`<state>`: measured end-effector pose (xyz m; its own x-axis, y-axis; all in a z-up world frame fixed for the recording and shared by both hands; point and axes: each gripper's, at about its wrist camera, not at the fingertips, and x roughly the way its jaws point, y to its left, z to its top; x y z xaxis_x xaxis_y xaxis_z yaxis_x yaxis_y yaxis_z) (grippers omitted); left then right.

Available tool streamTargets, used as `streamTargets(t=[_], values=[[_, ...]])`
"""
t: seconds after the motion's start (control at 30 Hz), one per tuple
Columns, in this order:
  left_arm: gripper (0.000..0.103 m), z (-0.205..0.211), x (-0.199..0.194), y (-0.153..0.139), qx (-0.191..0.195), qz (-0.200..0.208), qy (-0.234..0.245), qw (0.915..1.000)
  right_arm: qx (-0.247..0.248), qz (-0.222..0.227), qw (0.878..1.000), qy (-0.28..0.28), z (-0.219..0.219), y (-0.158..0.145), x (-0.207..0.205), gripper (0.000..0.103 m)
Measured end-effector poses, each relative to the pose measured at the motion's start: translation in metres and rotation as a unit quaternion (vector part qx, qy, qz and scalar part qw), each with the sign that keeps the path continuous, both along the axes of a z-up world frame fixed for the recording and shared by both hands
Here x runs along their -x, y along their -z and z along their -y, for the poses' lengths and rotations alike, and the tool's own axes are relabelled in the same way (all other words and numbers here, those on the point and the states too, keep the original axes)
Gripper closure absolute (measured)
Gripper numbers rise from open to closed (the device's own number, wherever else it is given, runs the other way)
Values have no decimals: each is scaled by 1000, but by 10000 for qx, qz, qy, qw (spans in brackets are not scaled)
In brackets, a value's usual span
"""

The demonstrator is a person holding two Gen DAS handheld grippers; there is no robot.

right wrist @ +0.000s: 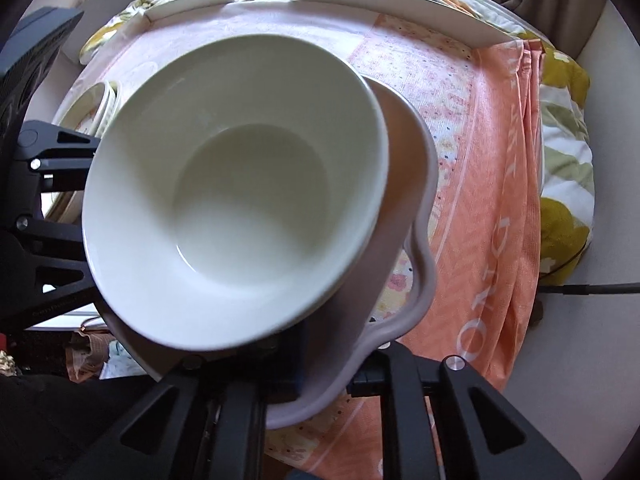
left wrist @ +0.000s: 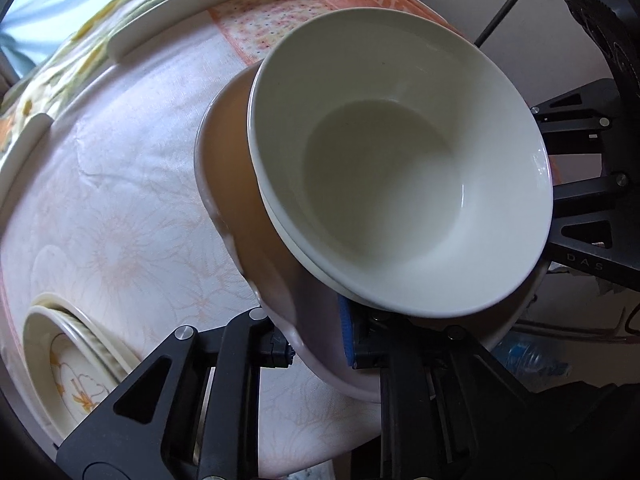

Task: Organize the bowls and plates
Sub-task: 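Lift the mauve basin holding the bowls with both grippers and set it on the plate stack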

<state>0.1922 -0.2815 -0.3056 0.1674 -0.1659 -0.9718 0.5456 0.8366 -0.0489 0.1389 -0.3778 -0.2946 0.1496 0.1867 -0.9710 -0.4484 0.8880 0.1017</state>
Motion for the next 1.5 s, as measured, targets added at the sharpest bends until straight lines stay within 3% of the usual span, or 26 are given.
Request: streamTargets(t=[0.17,0.5,0.8,1.23,1.5], values=[[89,1,-2,-10,-18,85,-17,10000,20,49,10000,-47,0,-6,1,90],[89,-20,0,-54,90,457,-75,9989,94,389,9991,-156,-9,-46,-8,90],[89,-92,14,-82,98,650,-90,9978,46,586,9982,-115,-72,-76,-4,90],[89,-228,40,-69,-96,448,-210,9987,-217,429,9988,-13,-200,-62,8,90],[89,-261,44,-46,21,255,-300,9992,-230,309,9992,77,-237,-42,14,90]])
